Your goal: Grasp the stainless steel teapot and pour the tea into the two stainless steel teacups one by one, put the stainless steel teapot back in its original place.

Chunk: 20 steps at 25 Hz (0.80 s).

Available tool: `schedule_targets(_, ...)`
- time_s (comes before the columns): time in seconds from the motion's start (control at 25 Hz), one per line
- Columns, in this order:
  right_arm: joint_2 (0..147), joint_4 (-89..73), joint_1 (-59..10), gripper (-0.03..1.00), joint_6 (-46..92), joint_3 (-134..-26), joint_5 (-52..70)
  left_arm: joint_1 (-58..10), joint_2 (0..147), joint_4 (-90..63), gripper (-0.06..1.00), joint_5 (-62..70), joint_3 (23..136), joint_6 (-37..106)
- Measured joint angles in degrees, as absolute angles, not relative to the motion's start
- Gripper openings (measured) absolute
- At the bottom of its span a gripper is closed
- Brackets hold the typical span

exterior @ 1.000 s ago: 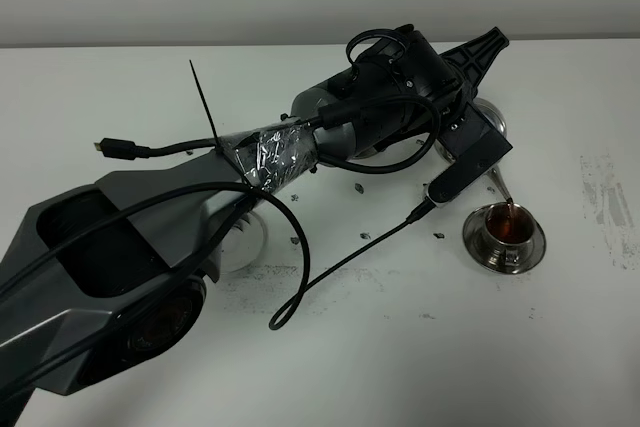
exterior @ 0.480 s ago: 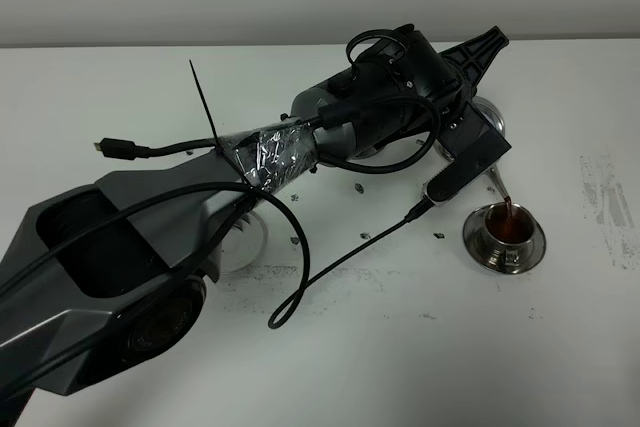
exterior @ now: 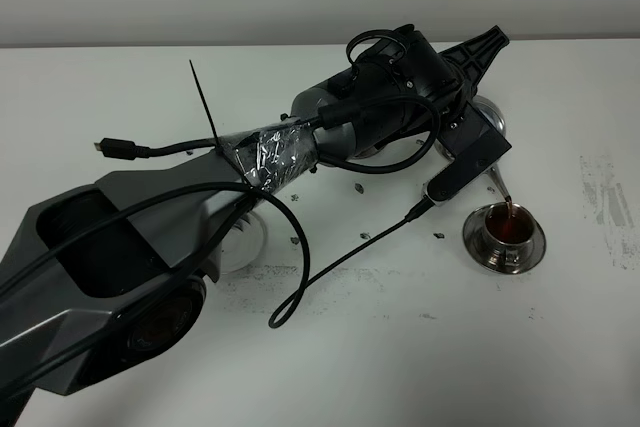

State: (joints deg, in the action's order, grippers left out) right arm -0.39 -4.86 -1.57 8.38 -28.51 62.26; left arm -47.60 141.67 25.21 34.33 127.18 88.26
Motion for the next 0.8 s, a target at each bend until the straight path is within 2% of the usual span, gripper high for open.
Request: schedule_targets(0.8,-0.4,-4.9,-1.6,0.56,8.4,-28.5,62.3,-47.6,141.7,25.2,0.18,33.7,127.2,88.2)
